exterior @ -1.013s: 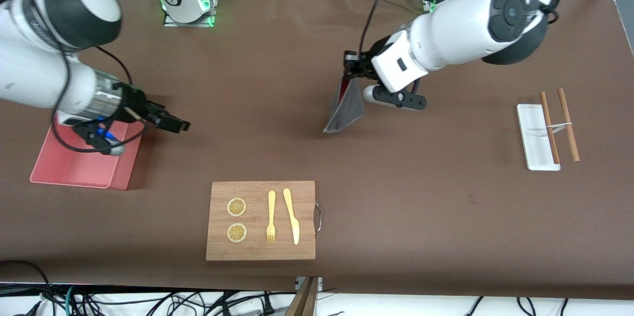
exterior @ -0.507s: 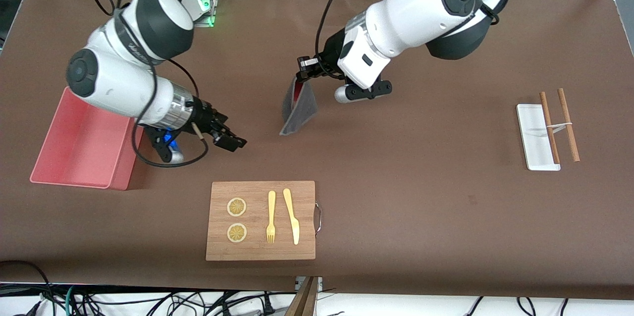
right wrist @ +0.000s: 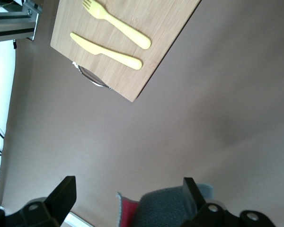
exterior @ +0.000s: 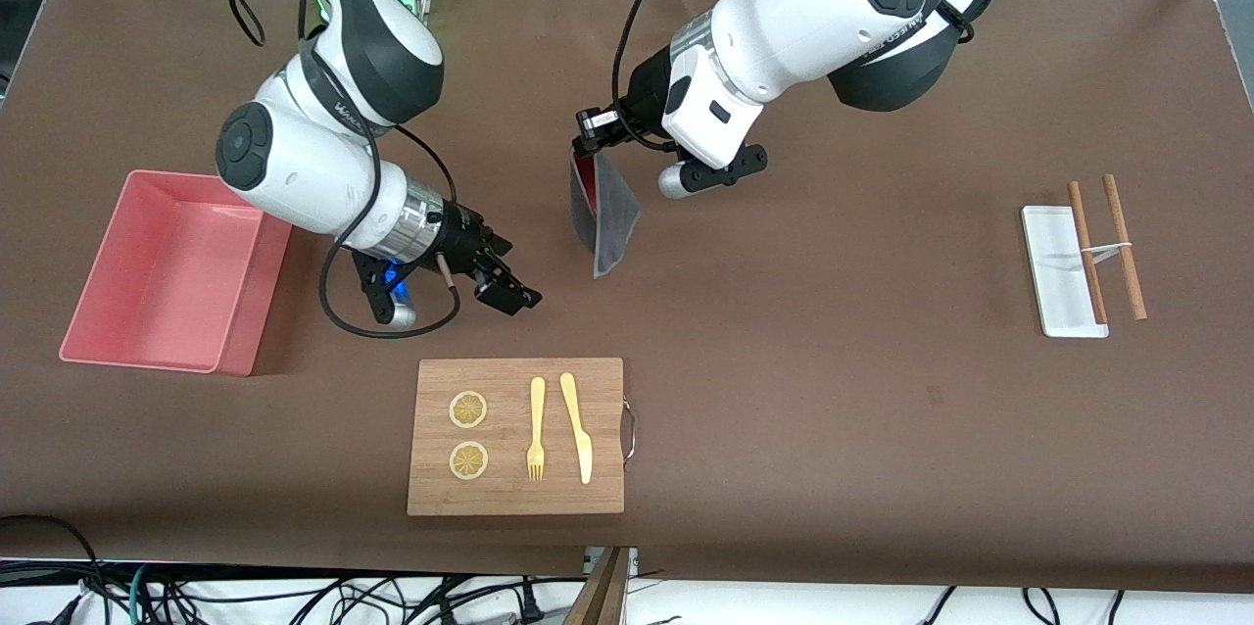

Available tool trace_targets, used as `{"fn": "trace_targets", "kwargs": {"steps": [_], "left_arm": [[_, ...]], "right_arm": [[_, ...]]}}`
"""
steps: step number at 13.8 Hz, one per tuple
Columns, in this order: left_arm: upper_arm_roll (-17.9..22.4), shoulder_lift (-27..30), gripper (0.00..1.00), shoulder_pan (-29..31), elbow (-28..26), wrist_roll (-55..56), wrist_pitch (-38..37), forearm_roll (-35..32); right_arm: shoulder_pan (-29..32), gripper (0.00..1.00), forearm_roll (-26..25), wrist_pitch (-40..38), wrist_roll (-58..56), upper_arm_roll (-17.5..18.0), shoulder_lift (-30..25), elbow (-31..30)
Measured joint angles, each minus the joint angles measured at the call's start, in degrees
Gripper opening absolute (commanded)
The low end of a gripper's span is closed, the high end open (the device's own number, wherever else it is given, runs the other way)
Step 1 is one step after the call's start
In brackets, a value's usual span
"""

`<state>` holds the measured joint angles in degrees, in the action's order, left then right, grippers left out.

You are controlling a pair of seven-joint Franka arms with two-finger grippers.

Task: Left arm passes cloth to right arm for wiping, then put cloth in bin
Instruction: 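Carry the cloth toward the middle while the right gripper approaches it, then grasp the hanging cloth with the right gripper below the left gripper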

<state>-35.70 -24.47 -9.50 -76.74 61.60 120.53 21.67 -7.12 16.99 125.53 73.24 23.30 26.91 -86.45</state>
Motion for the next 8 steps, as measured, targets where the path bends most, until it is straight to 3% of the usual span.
{"fn": "trace_targets", "kwargs": {"steps": [8], "left_arm": [[0.0,0.0,0.0,0.0,0.03,0.01,0.0,0.0]], "right_arm": [[-3.22,0.99,0.01,3.94,2.16,0.4,0.98,0.04]]}}
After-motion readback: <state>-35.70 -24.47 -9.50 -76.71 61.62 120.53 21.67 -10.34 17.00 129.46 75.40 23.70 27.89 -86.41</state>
